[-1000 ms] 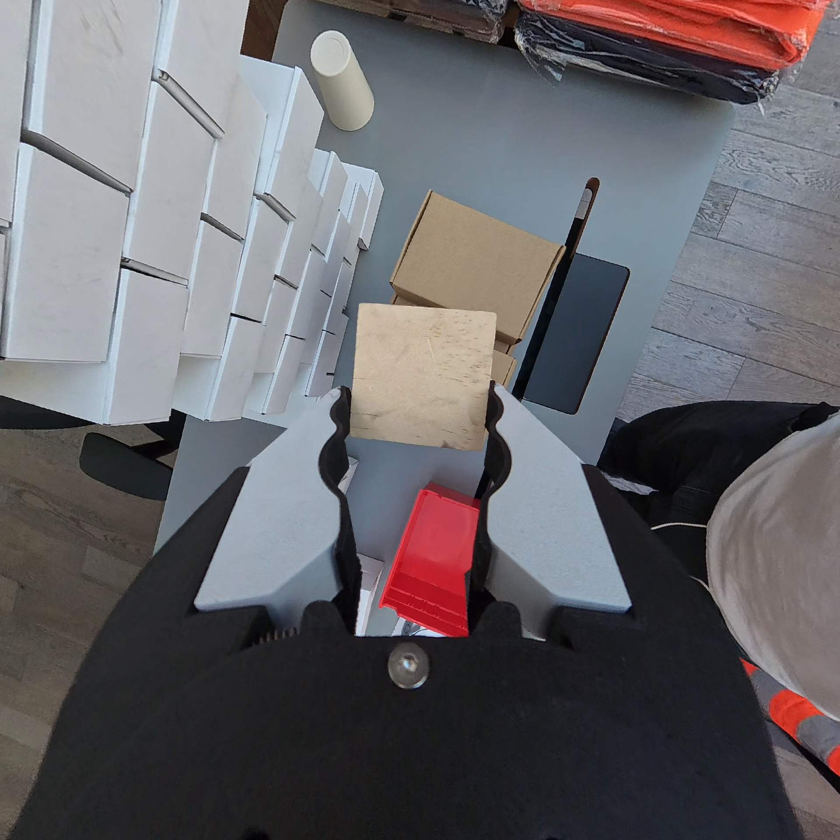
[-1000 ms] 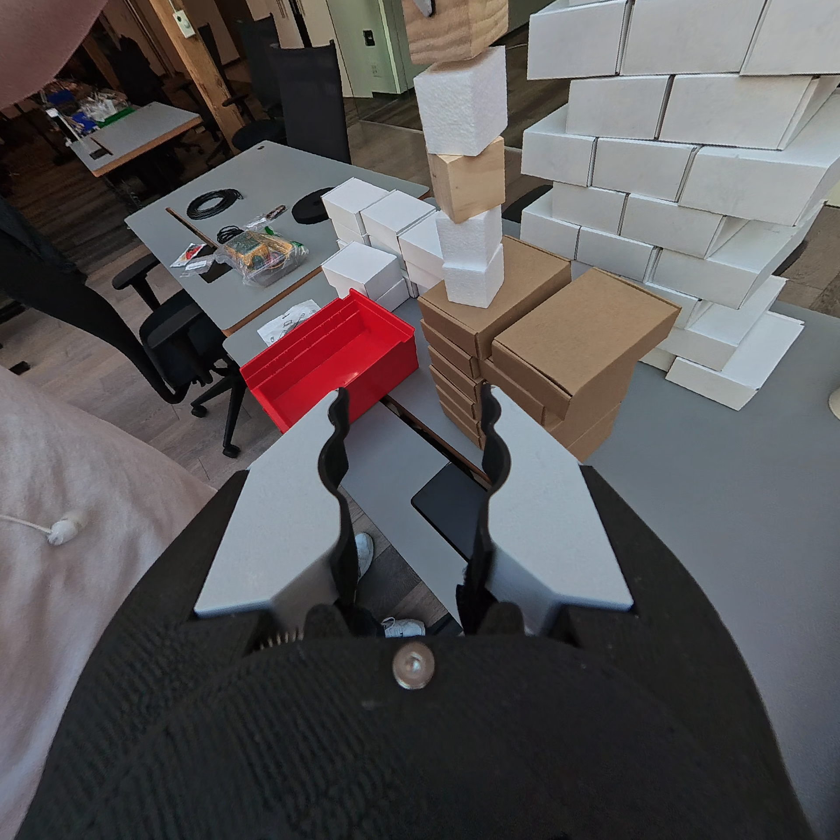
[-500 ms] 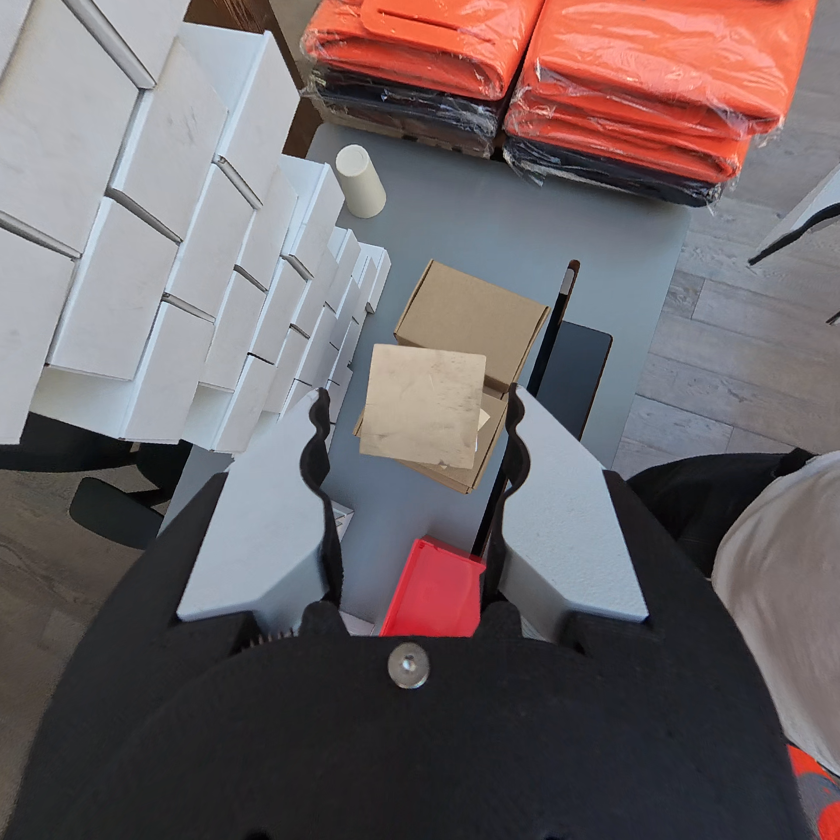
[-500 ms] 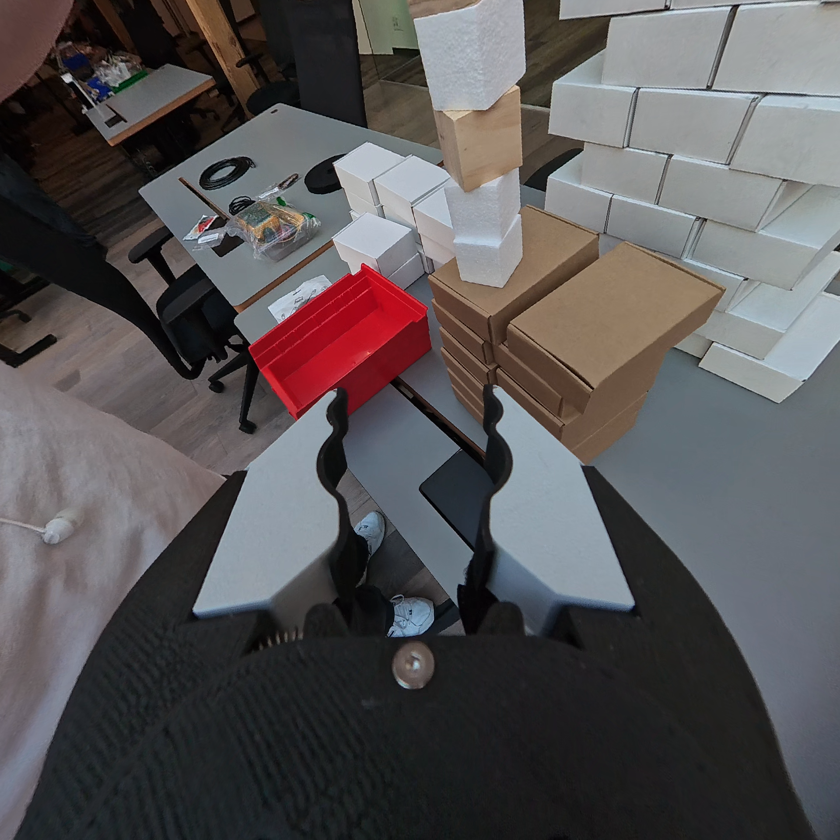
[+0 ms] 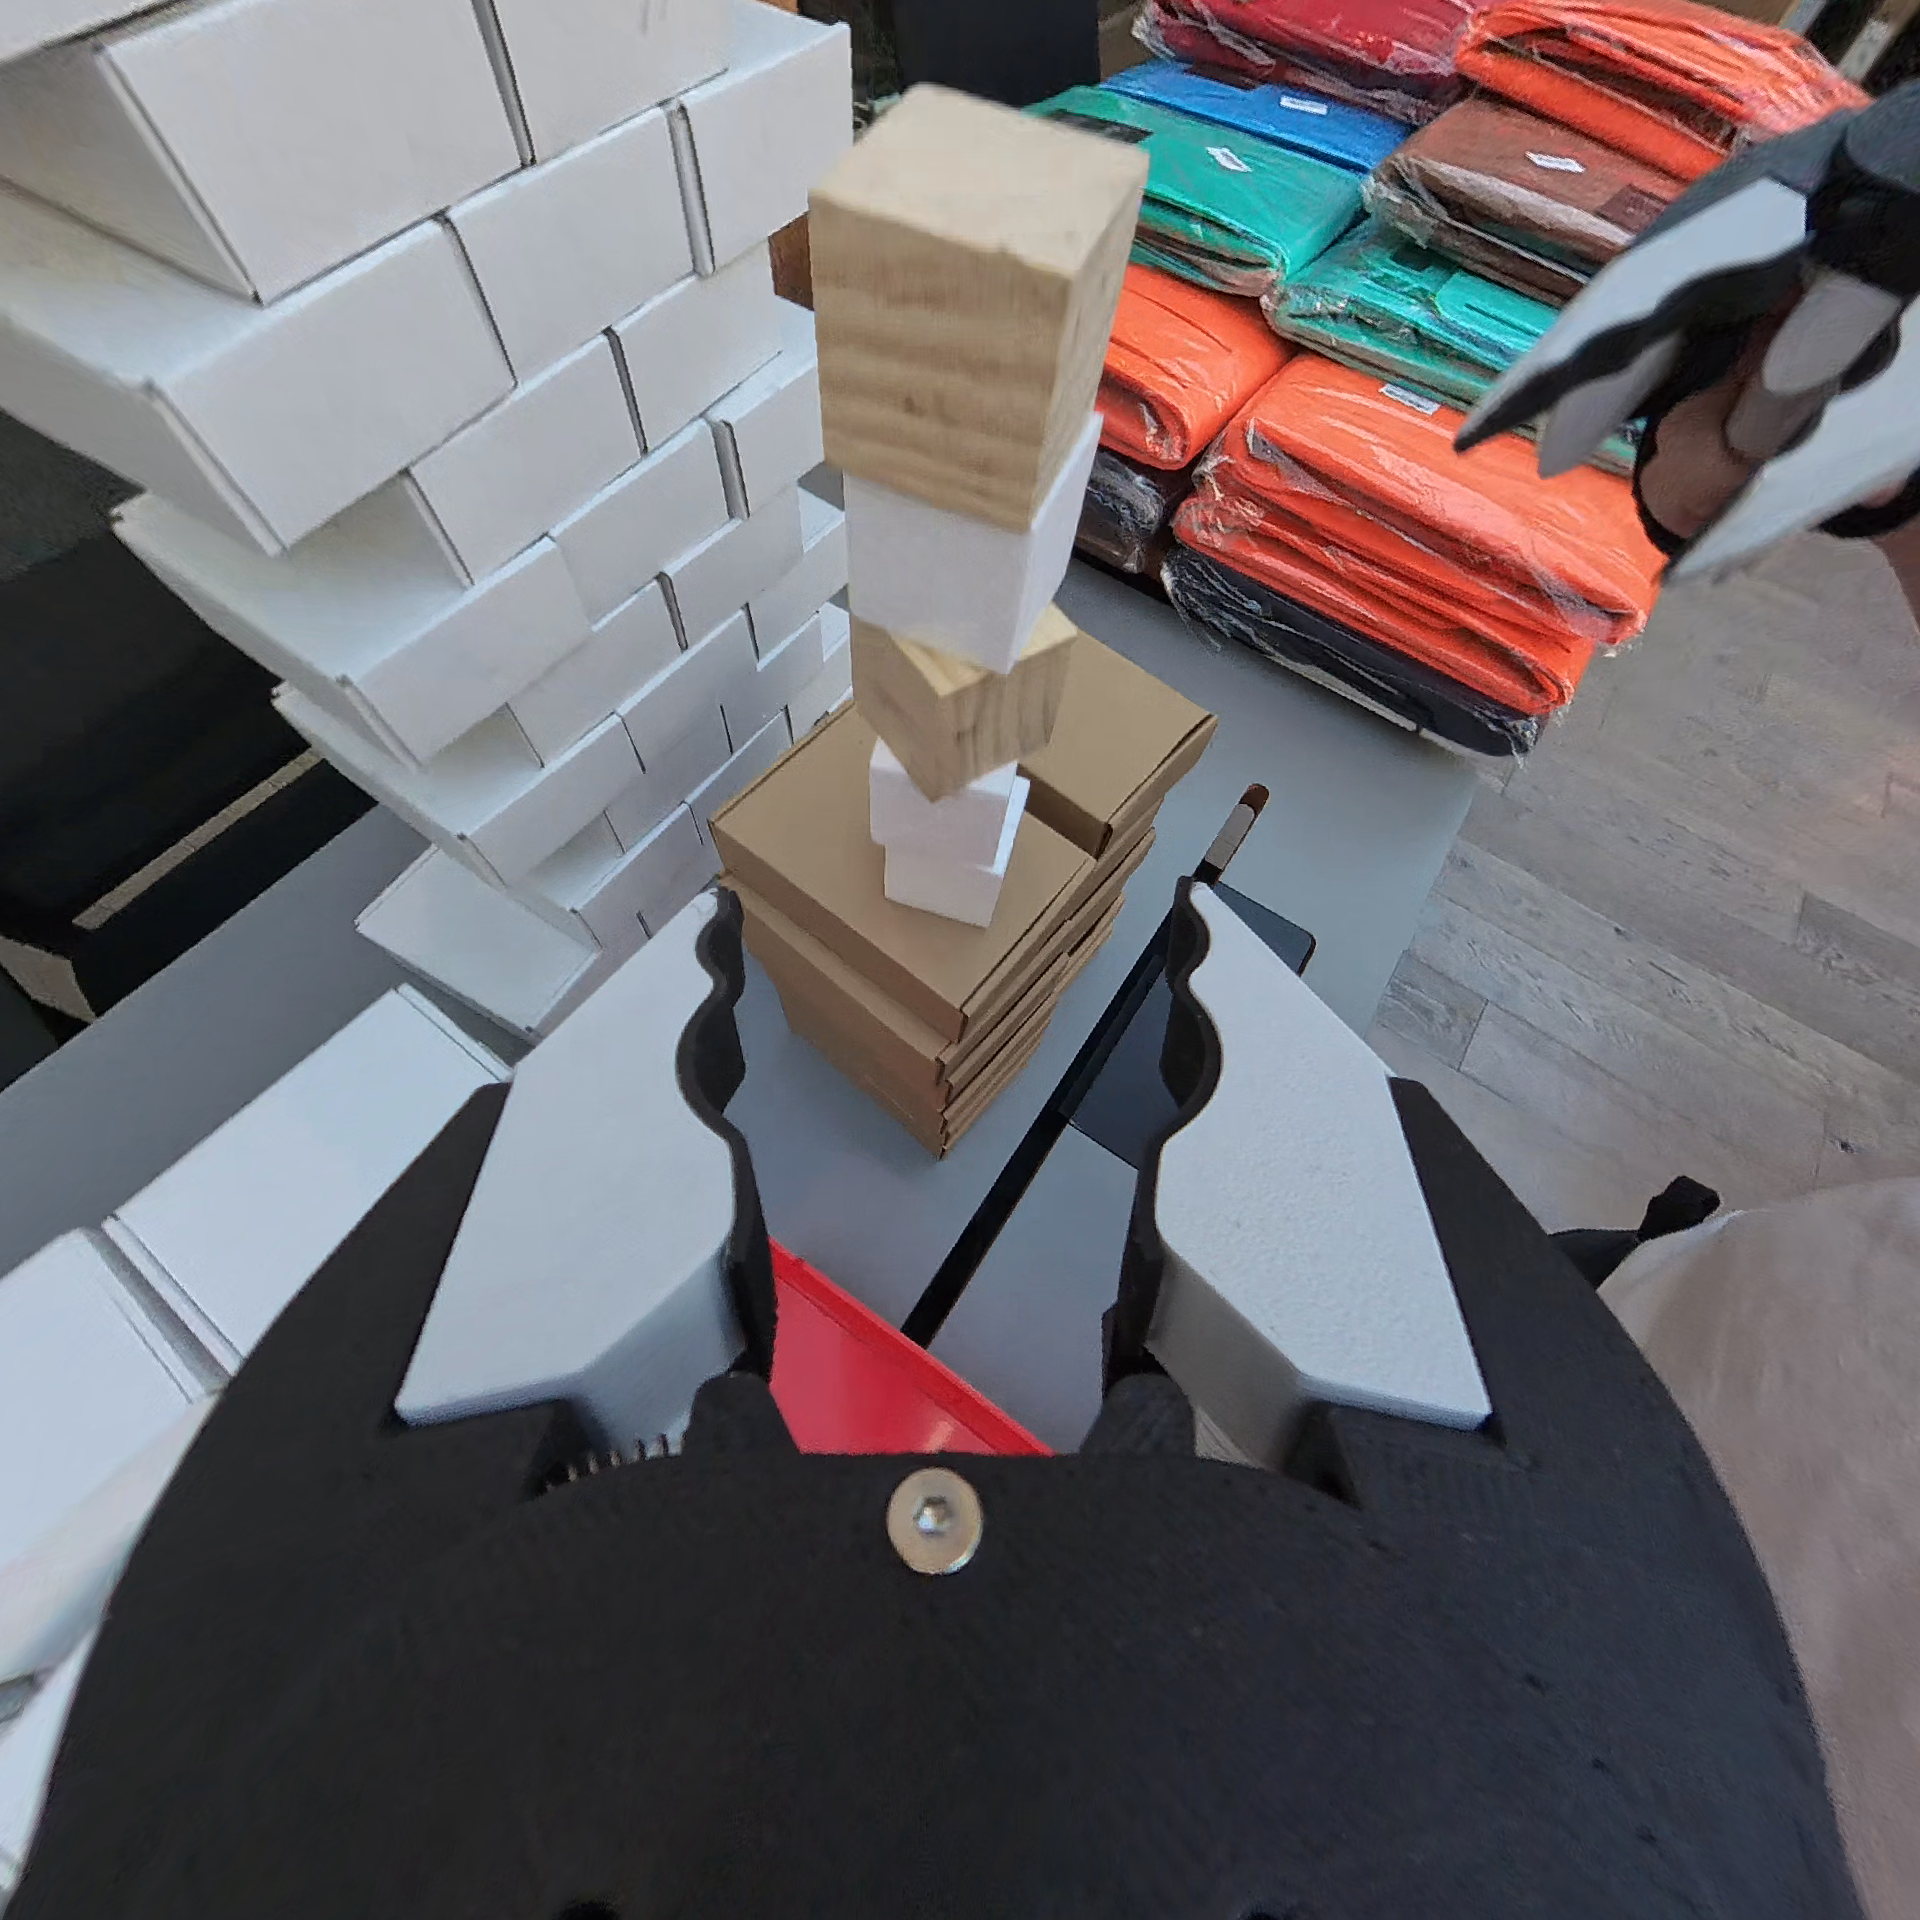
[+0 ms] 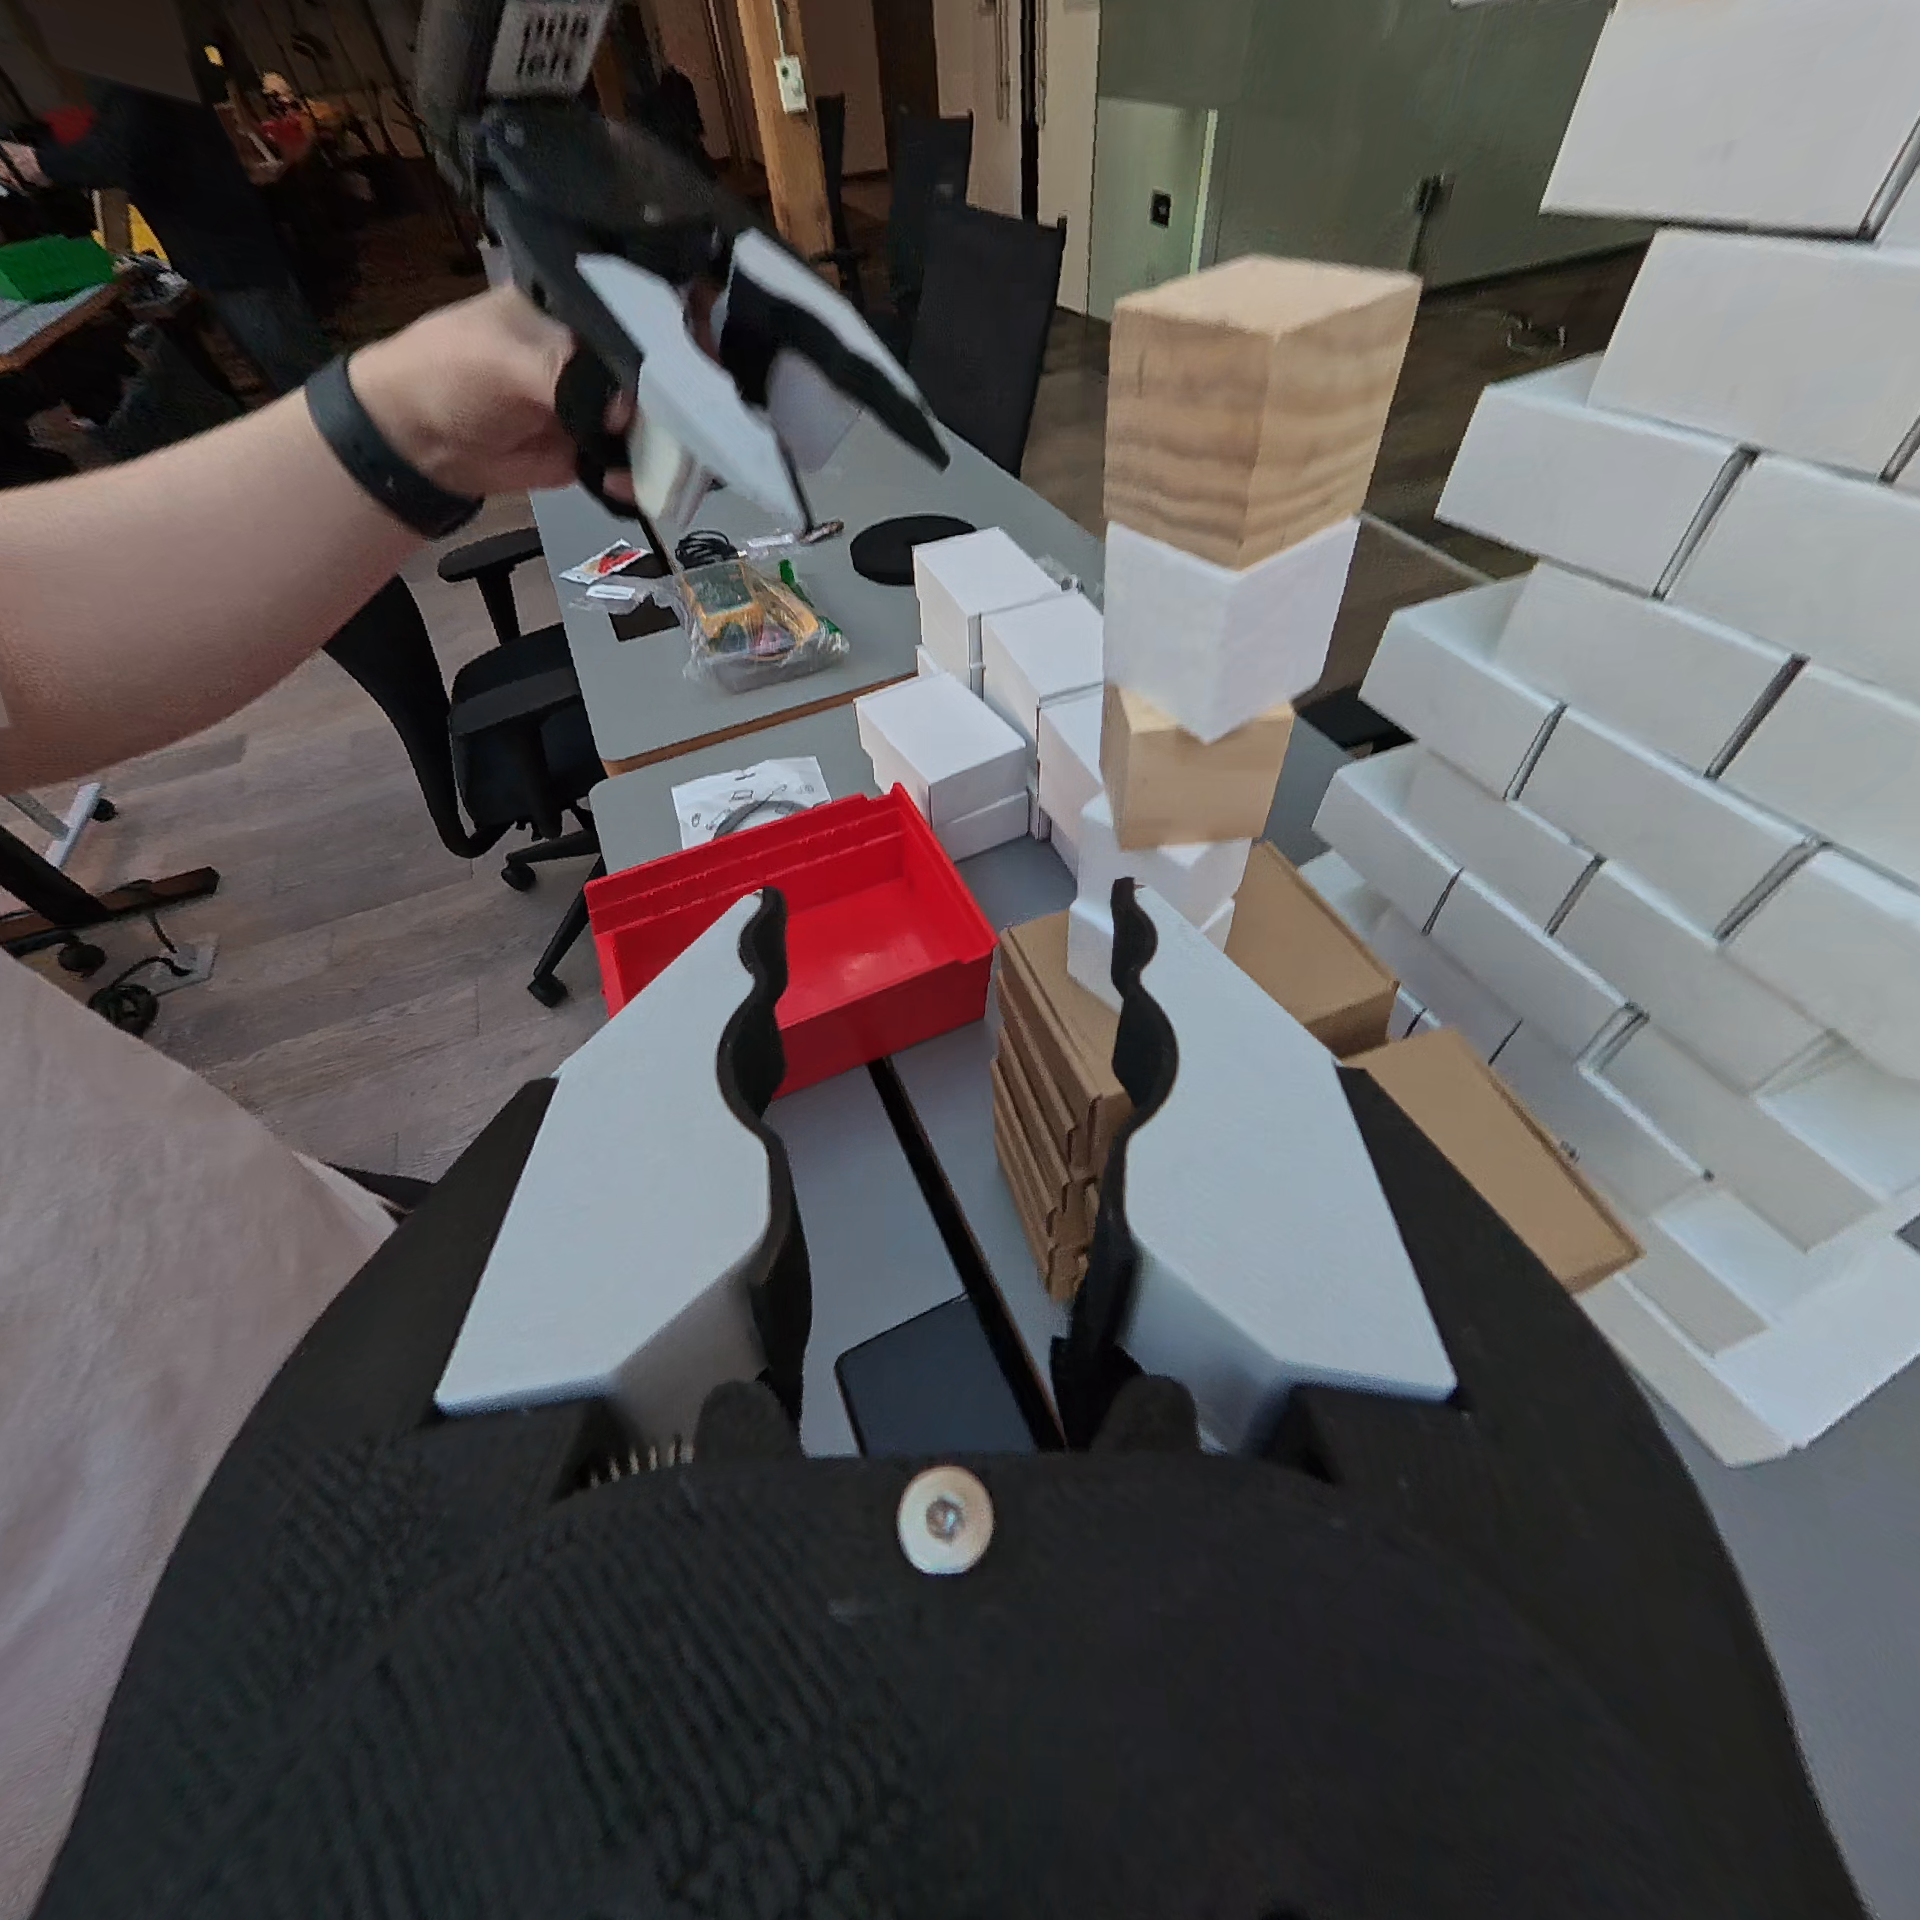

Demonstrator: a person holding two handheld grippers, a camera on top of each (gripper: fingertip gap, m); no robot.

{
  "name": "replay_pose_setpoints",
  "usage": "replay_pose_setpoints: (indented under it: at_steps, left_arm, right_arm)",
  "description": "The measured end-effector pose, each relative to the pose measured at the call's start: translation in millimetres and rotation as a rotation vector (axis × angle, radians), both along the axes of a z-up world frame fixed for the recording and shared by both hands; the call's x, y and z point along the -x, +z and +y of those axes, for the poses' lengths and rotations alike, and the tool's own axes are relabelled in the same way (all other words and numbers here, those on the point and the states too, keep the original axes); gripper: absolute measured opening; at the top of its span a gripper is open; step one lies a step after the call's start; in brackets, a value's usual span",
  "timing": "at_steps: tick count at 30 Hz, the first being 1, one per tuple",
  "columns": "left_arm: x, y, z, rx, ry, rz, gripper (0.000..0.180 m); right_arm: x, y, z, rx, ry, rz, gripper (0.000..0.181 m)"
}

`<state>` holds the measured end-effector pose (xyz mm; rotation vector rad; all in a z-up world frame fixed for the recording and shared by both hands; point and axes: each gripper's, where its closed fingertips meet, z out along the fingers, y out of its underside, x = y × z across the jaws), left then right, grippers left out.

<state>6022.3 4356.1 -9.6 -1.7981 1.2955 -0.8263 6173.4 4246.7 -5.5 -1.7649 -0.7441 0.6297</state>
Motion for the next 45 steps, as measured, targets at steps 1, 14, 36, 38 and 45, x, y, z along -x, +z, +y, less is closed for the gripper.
replay_pose_setpoints:
  at_steps: [1, 14, 36, 38, 45]
  left_arm:
    - [10, -10, -8, 0.004, 0.03, -0.023, 0.081]
    - [114, -66, -96, -0.026, 0.323, -0.255, 0.099]
    - [53, -23, -32, -0.244, 0.407, 0.001, 0.136]
    - [28, -35, -26, -0.243, 0.388, 0.022, 0.135]
    - [-12, -98, -40, -0.109, 0.324, 0.027, 0.135]
  right_arm:
    - [1, 9, 12, -0.038, 0.017, 0.005, 0.064]
    - [43, 27, 153, -0.088, 0.279, 0.011, 0.102]
    - [-57, -1, 58, -0.132, -0.568, -0.031, 0.118]
    - [-53, -27, 47, -0.082, -0.609, -0.081, 0.118]
    - [-24, -79, 25, 0.029, -0.544, 0.022, 0.118]
